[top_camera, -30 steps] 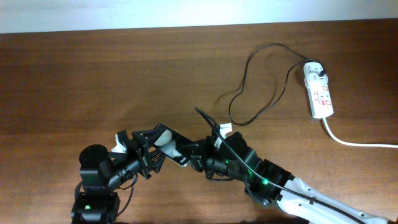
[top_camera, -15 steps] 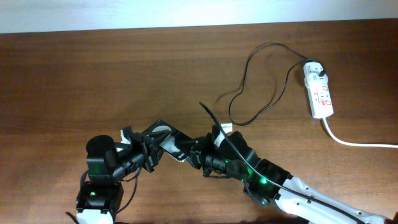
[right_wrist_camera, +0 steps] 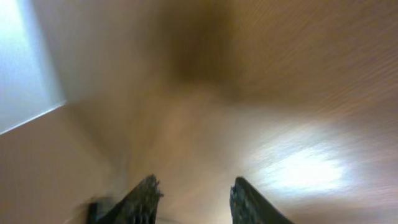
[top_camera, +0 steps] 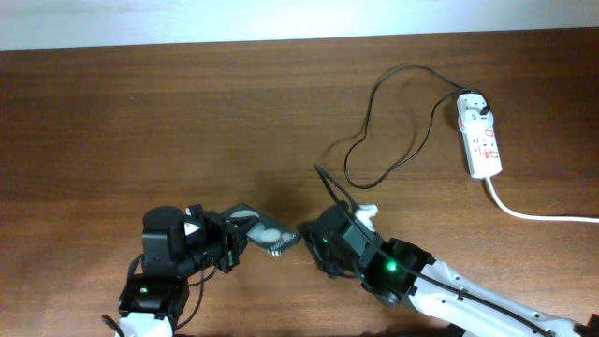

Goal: Plug charger to phone and switch on socket

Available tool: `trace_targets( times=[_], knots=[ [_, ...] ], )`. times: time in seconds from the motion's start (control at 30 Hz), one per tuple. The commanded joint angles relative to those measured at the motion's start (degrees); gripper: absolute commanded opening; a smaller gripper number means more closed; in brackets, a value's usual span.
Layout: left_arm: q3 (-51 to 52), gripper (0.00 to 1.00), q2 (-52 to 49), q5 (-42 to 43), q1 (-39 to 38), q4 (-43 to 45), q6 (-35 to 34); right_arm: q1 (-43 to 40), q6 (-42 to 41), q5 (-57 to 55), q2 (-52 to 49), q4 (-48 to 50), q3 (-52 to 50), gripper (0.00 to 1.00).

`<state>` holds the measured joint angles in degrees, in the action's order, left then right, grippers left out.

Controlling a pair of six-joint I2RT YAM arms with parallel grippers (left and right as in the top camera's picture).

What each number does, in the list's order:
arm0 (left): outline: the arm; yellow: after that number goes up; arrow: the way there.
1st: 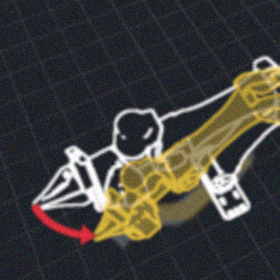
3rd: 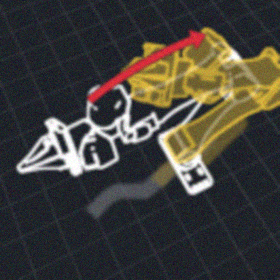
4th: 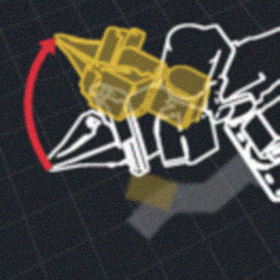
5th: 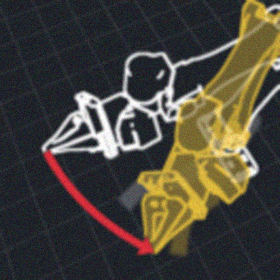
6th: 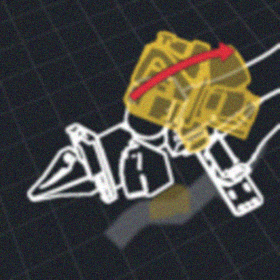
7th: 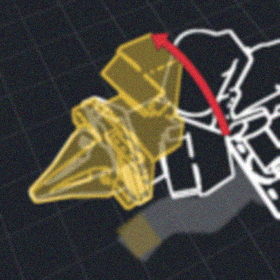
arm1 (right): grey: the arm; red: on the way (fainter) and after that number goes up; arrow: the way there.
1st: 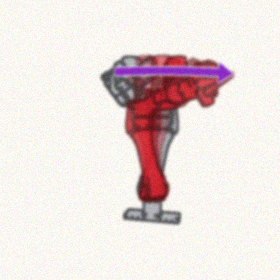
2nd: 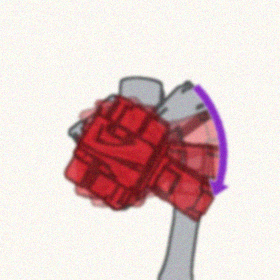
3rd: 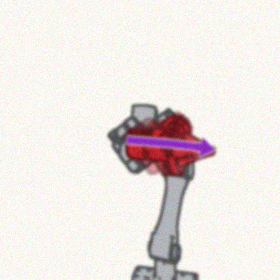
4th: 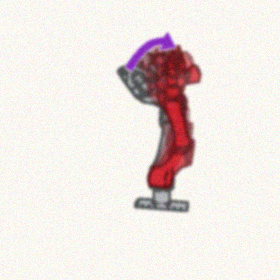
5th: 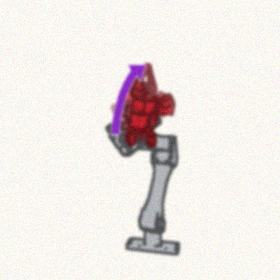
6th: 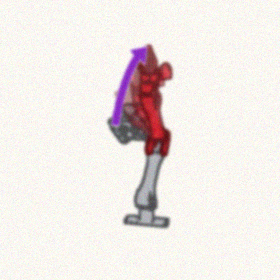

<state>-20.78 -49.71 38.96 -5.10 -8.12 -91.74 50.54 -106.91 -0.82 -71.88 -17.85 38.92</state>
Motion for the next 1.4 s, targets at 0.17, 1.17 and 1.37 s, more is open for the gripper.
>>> trace_targets(
  times=[0.17, 1.17, 1.37],
  knots=[
    [-1.73, 0.00, -0.94, -4.02, -1.88, -3.63, 28.72, 0.44, 29.83, -19.74, -1.25, -13.94, -1.62, 0.96],
    [-1.75, 0.00, -37.07, 4.09, -5.25, 37.83, 51.54, -34.82, 67.32, -12.26, -56.87, -11.08, 53.13, 0.12],
    [-1.75, 0.00, -37.07, 4.37, -5.25, 37.57, 51.52, -33.62, 87.21, 10.29, -56.85, -25.68, 53.13, 0.04]
  ],
)
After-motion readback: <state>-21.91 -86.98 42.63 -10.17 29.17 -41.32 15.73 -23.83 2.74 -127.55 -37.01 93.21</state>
